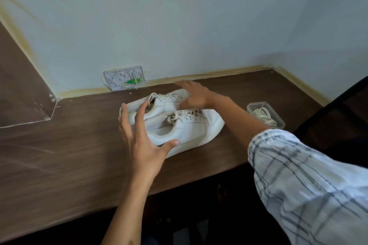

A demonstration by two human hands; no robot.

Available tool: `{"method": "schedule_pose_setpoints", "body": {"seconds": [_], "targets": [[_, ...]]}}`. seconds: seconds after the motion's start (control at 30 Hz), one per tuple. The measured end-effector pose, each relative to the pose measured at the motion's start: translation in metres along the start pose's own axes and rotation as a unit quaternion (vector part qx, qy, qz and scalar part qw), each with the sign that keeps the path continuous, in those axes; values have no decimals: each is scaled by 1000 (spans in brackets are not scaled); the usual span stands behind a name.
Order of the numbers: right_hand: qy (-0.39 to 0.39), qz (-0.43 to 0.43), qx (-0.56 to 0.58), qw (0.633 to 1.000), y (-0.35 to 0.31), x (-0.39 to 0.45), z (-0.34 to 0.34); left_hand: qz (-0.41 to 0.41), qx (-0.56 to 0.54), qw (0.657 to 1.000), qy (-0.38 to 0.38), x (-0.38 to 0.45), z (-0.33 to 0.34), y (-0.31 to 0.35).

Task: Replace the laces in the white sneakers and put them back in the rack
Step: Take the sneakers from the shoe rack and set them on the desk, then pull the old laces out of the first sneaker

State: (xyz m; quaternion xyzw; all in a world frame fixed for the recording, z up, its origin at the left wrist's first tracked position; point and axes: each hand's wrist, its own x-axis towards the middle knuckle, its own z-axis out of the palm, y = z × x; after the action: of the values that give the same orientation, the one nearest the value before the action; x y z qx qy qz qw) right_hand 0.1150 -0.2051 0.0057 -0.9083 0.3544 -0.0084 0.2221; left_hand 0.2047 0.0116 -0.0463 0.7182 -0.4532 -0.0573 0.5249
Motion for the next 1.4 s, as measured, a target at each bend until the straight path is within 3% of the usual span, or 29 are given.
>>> {"method": "schedule_pose_setpoints", "body": {"seconds": [0.13,0.27,0.4,0.47,0.67,0.93,1.0,1.13,1.27,1.4], "targets": [[-80,21,36,996,10,21,-1,-37,0,997,65,0,2,-2],[-64,77,-20,995,20,12,9,-80,3,990,120,-2,9,-6],[23,92,112,989,23,-28,23,-124,-72,990,-19,-6,20,-8],[66,114,143,981,20,-51,31,-95,-58,991,-79,-11,24,-2],[151,242,148,947,16,-117,51,-61,-93,988,-109,-9,28,4],[189,328,150,914,-2,-163,65,-53,-131,969,-204,12,21,-1],[209,334,141,908,-7,-164,69,-39,-106,976,-188,17,24,0],[228,328,98,911,-14,-161,67,8,-29,997,-65,24,37,3],[240,351,71,902,-16,-157,61,36,-2,998,-54,32,48,2],[363,216,62,904,-30,-151,66,60,-50,997,-12,36,43,5]]}}
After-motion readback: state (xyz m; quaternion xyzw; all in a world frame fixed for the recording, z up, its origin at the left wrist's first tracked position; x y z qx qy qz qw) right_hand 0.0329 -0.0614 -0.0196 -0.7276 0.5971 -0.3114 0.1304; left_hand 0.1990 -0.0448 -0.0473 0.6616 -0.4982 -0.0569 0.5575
